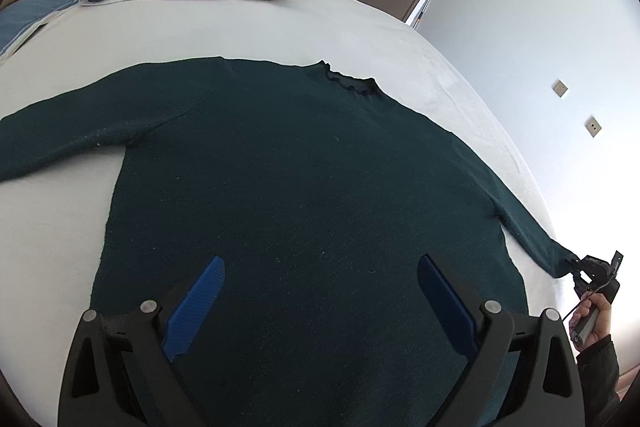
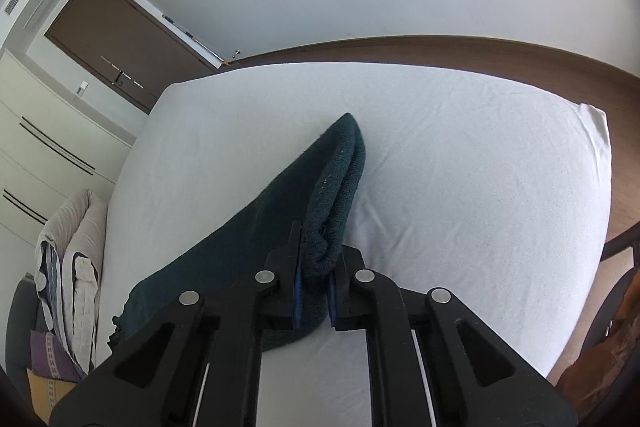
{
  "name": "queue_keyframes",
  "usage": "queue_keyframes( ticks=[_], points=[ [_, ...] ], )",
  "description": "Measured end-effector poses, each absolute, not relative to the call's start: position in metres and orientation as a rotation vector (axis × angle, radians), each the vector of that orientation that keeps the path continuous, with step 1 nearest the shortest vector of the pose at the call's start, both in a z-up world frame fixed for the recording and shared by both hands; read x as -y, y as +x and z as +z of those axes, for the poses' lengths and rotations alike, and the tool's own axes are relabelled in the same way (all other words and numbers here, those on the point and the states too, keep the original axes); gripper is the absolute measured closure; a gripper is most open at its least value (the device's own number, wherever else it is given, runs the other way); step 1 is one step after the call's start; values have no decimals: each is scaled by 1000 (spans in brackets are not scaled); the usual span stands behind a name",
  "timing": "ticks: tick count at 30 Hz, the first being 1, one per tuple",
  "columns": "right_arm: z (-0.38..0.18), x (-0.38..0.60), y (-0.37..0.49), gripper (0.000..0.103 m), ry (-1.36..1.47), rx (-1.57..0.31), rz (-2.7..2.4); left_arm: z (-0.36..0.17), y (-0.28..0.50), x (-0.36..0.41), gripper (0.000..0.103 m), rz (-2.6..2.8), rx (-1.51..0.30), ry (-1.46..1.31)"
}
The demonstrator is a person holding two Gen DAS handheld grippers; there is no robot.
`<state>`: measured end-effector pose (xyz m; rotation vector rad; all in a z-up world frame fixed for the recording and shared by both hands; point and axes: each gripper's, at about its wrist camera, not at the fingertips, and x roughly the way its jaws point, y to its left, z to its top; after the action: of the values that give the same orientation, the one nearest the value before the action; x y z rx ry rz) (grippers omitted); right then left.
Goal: Fold small clothes
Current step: 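Carry the sleeve across the sweater body and open the right tool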
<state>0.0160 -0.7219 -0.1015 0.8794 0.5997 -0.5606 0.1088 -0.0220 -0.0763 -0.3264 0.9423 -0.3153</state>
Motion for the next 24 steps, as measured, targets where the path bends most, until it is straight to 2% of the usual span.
queue_keyframes(
  ticks=[7, 11, 15, 19, 24],
  points=[
    [-21, 575, 143, 96, 505, -660, -275, -71, 134, 8, 7, -370, -927, -434],
    [-5, 475, 216, 96, 349, -711, -103, -66, 143, -11, 7, -374, -901, -494],
    [-13, 351, 265, 96, 194, -765, 39, -67, 142, -39, 7, -342, -903, -548],
    [-42, 232, 276, 96, 139, -835, 163, -78, 142, -69, 7, -299, -901, -596],
    [-111, 111, 249, 96, 100, -964, 224, -87, 148, -93, 7, -273, -903, -628]
  ],
)
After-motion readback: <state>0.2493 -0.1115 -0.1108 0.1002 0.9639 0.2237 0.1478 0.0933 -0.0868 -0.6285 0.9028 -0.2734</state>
